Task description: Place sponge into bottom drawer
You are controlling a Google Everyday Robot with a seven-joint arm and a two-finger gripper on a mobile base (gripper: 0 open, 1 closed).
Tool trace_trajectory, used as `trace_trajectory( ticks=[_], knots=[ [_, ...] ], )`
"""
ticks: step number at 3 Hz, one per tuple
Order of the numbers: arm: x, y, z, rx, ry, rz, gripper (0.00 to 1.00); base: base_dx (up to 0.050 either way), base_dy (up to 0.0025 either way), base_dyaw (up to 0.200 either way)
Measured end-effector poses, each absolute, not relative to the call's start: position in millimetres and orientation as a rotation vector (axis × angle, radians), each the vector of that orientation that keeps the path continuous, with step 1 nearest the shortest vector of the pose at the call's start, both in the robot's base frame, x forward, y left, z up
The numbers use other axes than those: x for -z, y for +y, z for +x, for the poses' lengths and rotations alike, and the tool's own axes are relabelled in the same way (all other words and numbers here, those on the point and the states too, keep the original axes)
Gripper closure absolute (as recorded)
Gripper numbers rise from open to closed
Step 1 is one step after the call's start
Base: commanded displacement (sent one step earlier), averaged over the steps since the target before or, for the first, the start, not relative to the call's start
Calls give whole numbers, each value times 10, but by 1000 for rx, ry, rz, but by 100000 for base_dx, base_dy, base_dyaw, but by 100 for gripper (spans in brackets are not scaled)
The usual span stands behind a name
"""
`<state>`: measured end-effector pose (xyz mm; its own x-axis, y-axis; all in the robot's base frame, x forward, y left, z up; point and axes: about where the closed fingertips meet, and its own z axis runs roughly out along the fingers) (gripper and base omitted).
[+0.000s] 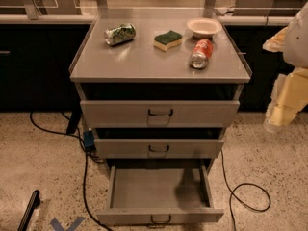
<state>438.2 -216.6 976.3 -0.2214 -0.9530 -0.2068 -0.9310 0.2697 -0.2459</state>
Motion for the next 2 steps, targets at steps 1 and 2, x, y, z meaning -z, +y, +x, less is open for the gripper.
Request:
trace_trajectory(
  ticks=[1,2],
  knots=[
    [-9763,-2166,4382,99,2232,-1724,0,0,0,0],
    [-9816,-2166,4426,102,2209,-1735,0,0,0,0]
  ],
)
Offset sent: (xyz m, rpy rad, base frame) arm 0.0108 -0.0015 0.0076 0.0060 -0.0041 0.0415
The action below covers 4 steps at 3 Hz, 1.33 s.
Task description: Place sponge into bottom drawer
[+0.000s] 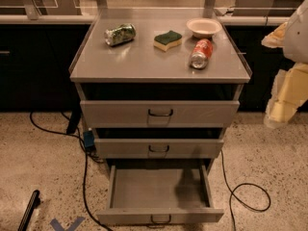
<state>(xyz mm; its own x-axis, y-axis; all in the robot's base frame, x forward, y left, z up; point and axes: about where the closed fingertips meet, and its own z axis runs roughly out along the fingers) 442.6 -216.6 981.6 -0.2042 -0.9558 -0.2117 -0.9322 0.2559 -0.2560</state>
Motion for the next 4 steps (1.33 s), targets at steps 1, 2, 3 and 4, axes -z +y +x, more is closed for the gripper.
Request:
trace_trajectory(
  ticks=[1,2,3,4],
  knots=[
    [-9841,-2216,4729,77,2159,-1841,0,0,0,0],
    [-9776,-2122,5341,23,2083,-1960,0,0,0,0],
    [-9795,-1797,5936,-8,1930,-2045,0,0,0,0],
    [-9984,-1419,6328,-17,1758,-2070,0,0,0,0]
  ],
)
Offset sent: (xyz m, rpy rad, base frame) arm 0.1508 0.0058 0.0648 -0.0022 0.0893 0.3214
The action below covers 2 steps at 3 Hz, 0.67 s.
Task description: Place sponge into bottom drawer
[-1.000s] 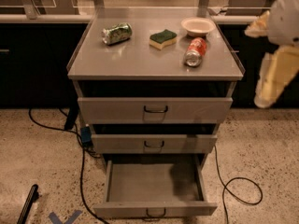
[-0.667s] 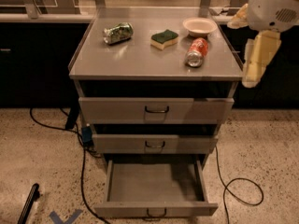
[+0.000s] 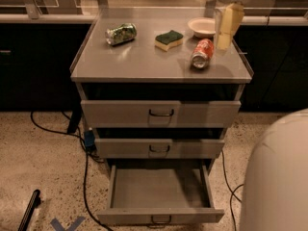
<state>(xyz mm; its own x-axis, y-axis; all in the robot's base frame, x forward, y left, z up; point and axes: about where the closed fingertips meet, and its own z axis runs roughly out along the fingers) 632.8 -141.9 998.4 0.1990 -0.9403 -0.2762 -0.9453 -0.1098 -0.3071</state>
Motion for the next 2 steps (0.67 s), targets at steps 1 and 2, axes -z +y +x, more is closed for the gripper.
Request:
trace_trajectory(
  ticks=[1,2],
  knots=[
    [-10125,-1087,6575,-2,1642,-2051,0,0,0,0],
    [-10136,-1060,6649,14,1632,-2030,0,0,0,0]
  ],
)
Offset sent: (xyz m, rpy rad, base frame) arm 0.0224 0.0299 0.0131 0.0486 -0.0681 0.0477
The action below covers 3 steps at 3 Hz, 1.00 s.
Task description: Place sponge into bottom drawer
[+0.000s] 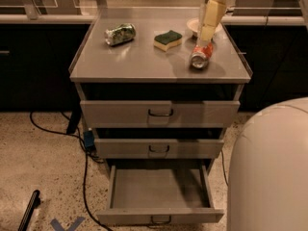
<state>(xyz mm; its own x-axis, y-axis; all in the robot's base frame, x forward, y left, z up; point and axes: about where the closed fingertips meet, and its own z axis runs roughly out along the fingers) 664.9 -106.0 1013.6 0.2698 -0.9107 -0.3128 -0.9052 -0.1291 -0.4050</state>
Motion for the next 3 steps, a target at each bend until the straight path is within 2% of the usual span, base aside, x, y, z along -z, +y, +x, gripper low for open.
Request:
trace_trajectory(
  ticks=[3],
  knots=[
    [-9897,-1263,7112,153,1705,-1908,0,0,0,0]
  ],
)
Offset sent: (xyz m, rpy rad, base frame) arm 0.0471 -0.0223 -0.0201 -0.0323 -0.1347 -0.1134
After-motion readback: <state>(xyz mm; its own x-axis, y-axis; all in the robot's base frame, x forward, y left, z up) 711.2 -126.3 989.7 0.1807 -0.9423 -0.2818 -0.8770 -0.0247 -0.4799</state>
